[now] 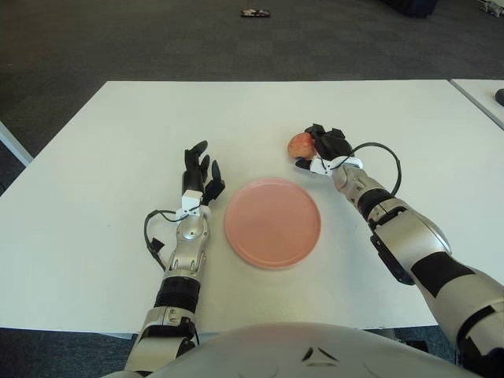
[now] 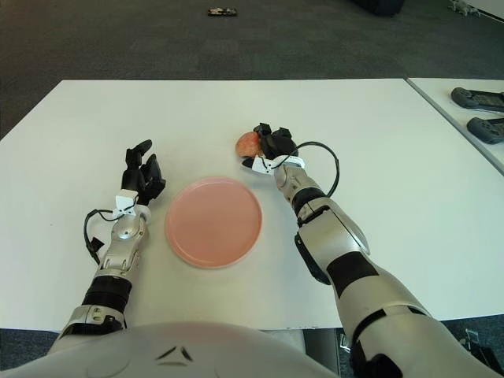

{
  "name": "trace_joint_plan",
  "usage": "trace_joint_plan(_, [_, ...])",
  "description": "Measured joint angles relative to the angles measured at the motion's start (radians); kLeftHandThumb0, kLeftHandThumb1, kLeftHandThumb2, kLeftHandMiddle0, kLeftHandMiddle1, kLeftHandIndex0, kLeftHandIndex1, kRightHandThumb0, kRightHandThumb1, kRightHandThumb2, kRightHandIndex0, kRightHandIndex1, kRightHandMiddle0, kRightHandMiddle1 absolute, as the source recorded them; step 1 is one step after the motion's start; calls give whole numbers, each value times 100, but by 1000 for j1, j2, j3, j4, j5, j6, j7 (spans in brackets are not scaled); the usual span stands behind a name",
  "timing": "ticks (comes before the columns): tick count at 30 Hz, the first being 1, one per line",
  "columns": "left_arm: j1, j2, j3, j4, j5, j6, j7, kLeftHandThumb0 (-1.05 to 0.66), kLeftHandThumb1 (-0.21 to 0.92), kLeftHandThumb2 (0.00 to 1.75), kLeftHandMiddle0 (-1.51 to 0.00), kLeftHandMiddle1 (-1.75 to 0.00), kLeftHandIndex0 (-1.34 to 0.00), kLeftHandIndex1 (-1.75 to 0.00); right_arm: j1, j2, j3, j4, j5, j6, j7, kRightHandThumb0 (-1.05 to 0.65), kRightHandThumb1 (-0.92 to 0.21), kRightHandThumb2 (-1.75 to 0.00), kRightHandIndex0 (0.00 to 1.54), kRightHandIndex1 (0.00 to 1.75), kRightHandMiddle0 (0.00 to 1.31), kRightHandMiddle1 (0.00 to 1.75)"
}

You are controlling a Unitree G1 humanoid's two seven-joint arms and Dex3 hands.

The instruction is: Put the apple into the plate.

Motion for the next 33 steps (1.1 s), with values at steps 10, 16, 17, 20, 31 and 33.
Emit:
trace_joint_plan(10, [0, 0, -1, -2, 1, 0, 0, -73, 92, 75, -43, -1, 0, -87, 3, -4, -3, 0, 0, -5, 4, -65, -92, -39, 22, 88, 0, 96])
trace_joint_plan(16, [0, 0, 0, -5, 1, 2, 0, -72, 92, 74, -43, -1, 0, -88, 8, -8, -8, 0, 0, -8, 0, -55, -84, -55, 37, 136, 12, 152])
trace_joint_plan(17, [0, 0, 0, -5, 1, 3, 0, -72, 92, 74, -43, -1, 0, -88, 9, -9, -8, 0, 0, -10, -6, -52, -80, -60, 40, 144, 17, 157])
trace_joint_plan(20, [0, 0, 0, -5, 0, 6, 0, -72, 92, 74, -43, -1, 0, -88, 17, -11, -12, 0, 0, -18, -31, -45, -63, -88, 61, 165, 35, 169])
trace_joint_plan(31, [0, -1, 0, -5, 0, 9, 2, -72, 92, 73, -44, -1, 0, -90, 48, -5, -40, 0, 11, -53, -130, -46, -36, -126, 111, 174, 58, 175])
trace_joint_plan(33, [0, -1, 0, -5, 0, 10, 2, -72, 92, 73, -43, -1, 0, -90, 51, -2, -54, 0, 21, -57, -130, -47, -33, -129, 115, 175, 59, 175])
